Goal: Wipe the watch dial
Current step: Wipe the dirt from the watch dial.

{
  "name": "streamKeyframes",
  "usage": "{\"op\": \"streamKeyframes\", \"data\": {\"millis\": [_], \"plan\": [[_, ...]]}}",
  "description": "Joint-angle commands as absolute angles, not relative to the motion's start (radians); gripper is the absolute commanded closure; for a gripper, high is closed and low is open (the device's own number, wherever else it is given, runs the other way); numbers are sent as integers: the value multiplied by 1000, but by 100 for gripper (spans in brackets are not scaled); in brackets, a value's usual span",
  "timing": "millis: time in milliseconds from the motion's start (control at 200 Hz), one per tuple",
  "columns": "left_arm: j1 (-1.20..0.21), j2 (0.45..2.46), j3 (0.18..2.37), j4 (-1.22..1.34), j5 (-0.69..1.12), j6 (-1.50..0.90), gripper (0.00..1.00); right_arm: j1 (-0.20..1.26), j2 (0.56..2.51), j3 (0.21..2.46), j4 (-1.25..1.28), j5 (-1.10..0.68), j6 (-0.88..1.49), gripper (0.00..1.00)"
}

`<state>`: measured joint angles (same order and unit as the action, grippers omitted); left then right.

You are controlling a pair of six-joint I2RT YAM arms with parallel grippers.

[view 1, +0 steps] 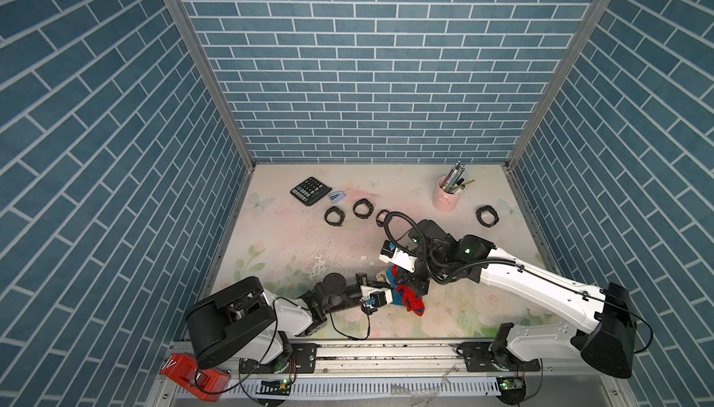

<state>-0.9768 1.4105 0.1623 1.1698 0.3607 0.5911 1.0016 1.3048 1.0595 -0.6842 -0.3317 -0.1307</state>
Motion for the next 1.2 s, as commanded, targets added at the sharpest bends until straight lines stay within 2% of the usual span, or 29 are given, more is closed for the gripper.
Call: {"op": "streamKeyframes", "data": {"millis": [0, 430, 890, 1025, 1115, 1195], "plan": [[-979, 1401, 187, 1274, 394, 582, 100, 1035, 1346, 1066, -637, -327, -118, 100], [-977, 1405, 189, 1281, 423, 588, 100, 1035, 1382, 1022, -485, -231, 10, 100], [-977, 1366, 176, 1278, 428, 601, 100, 1035, 1371, 962, -440, -309, 15, 100], [-978, 1356, 172, 1280, 430, 602, 100, 1034, 1358, 925, -440, -273, 24, 100], [-979, 1340, 169, 1282, 446, 601, 100, 996, 1339, 870, -410, -226, 42, 100], [-980, 1315, 162, 1283, 478, 611, 100, 912, 1319, 824, -374, -255, 92, 100]]}}
